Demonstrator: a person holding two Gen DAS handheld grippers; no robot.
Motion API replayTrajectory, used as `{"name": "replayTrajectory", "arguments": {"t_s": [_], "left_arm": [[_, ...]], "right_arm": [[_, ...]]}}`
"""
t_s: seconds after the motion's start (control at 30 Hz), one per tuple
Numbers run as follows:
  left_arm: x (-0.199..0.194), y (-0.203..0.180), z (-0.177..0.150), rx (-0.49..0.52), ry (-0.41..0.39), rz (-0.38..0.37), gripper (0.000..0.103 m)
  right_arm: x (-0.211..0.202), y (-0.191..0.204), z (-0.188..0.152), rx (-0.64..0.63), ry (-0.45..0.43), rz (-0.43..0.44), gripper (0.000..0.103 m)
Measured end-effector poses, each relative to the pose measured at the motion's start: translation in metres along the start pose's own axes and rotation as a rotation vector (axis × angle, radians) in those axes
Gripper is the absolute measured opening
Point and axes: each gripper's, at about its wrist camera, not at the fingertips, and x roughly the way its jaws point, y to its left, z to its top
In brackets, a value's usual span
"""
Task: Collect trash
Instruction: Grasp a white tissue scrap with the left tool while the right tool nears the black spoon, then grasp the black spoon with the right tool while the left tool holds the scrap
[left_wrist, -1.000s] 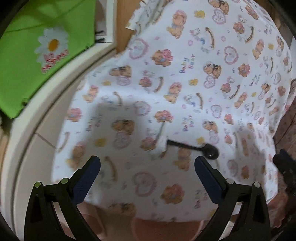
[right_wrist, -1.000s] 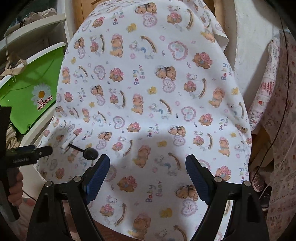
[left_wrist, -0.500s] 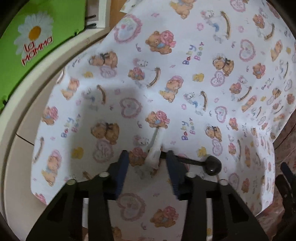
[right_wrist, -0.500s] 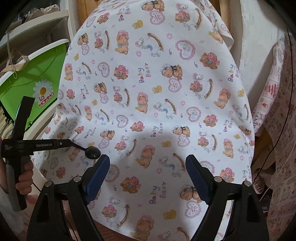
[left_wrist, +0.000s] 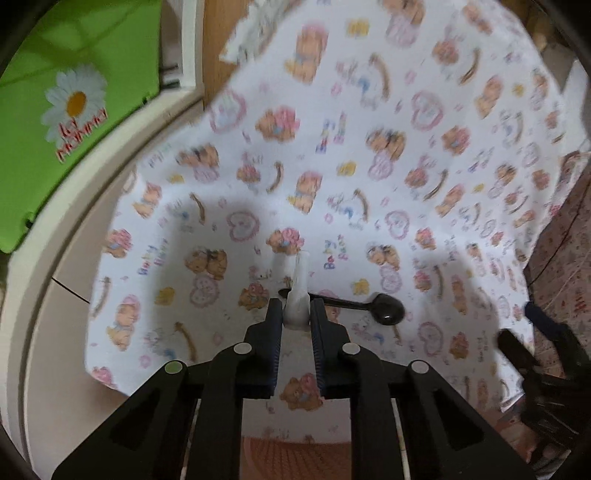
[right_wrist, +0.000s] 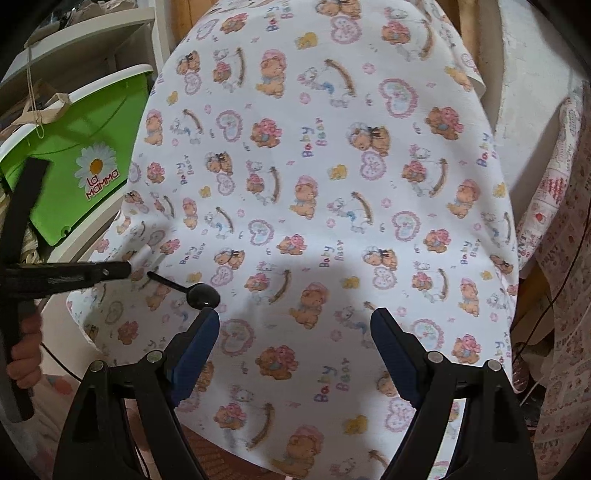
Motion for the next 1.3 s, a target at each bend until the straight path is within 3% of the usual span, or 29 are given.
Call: {"name": "replayTrajectory", "arguments": {"t_s": [0.2,0.4,0.5,0.63,0.73,0.87,0.93,0.97,1.03,1.07,1.1,1.3], "left_arm": [[-0.034,0.016,0.002,-0.016,-0.089,0.024,0.014],[-0.036,0.032,0.005,-0.039,-0.111,0.119,0.015],[-0.032,0.037,0.006,-0.045,-0.097,0.125,0.015],[-0.037,0.029,0.005,0.017,-0.141,0.239,0.015],[-0.043,0.040,0.004,-0.057,-0.154,0.195,0.014],[-0.047,0.049,0.009,-0.090,-0.160,0.189,0.012],[-0.047,0.051,0.009,-0.104,-0.158,0.169,0.011],[-0.047,0.052,0.009,-0.107,-0.152,0.150,0.011],[-0.046,0.050,0.008,-0.104,-0.144,0.146,0.011],[-0.046,0.048,0.007,-0.099,-0.145,0.153,0.011],[-0.046,0.046,0.007,-0.091,-0.147,0.158,0.011],[-0.052,0.034,0.003,-0.039,-0.176,0.148,0.011]], "right_arm": [[0.014,0.029,0.006,-0.056,0.025,0.078,0.086],[0.048,0.075,0.028,-0.173,0.051,0.172,0.085],[0.064,0.091,0.030,-0.223,0.051,0.151,0.085],[0.088,0.116,0.026,-0.318,0.117,0.178,0.082],[0.099,0.138,0.018,-0.437,0.123,0.123,0.079],[0.109,0.138,0.016,-0.426,0.147,0.134,0.073],[0.111,0.135,0.017,-0.403,0.164,0.161,0.065],[0.112,0.134,0.018,-0.392,0.171,0.177,0.056],[0.110,0.132,0.019,-0.370,0.176,0.191,0.032],[0.109,0.131,0.018,-0.372,0.171,0.186,0.012],[0.108,0.130,0.018,-0.370,0.172,0.190,0.007],[0.092,0.117,0.018,-0.315,0.140,0.168,0.007]]}}
